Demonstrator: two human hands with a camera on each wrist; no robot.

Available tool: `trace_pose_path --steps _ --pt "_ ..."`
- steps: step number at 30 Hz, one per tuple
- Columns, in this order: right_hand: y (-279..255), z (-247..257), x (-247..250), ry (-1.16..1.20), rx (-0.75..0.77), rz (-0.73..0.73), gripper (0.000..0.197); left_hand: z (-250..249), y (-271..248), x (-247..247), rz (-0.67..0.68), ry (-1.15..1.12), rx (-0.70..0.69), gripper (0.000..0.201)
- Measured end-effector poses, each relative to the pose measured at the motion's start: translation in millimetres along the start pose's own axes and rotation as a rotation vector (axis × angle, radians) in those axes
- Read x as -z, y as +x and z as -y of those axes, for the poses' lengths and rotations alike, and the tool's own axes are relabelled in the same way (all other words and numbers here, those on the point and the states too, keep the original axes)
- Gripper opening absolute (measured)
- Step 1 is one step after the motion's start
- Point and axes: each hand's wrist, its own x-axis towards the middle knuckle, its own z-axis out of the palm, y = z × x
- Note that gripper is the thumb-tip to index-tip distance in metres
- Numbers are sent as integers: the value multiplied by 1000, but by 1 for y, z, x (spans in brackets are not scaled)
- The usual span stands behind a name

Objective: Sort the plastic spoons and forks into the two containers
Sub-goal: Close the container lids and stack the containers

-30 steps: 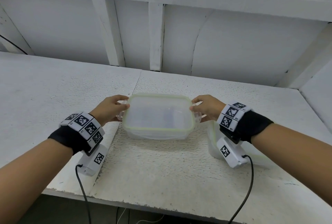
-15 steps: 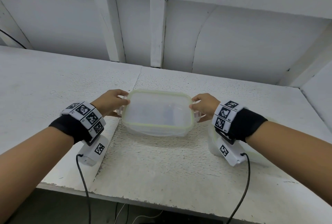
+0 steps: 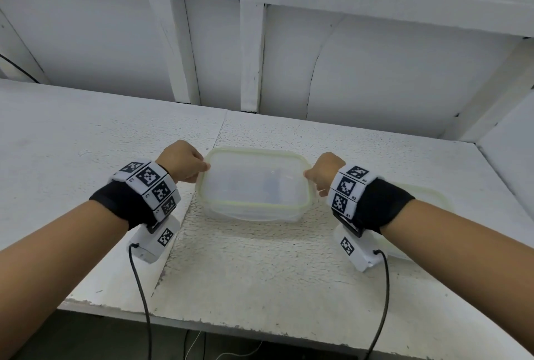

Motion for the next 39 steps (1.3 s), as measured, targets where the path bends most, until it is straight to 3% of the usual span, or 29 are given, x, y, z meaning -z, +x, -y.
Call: trace_pose_path --steps 4,10,13,18,23,24,26,29,33,36,39 --pt "4 0 3 97 27 43 33 4 -1 -2 -21 -69 20 17" --pt "3 1 3 120 0 35 12 6 0 -1 -5 -119 35 20" --pt "3 0 0 122 -46 6 22 9 1 -1 25 -168 45 19" --pt "4 -2 -1 278 -82 23 17 10 1 -1 35 -215 51 15" --pt "-2 5 5 256 -96 80 10 6 -2 0 46 -145 33 16" --pt "-5 9 9 228 -101 118 17 4 -3 0 59 -95 26 21" --pt "-10 21 17 92 -30 157 42 0 -5 -2 61 140 -44 35" --pt "-7 46 27 -164 240 127 70 -3 -17 -8 16 460 -336 53" --pt "5 71 18 -506 448 235 62 3 -42 -27 277 638 -584 82" --pt "12 75 5 -620 486 279 57 11 -49 -41 186 793 -650 90" --pt "17 76 2 -604 504 296 47 15 -51 -45 130 762 -641 85"
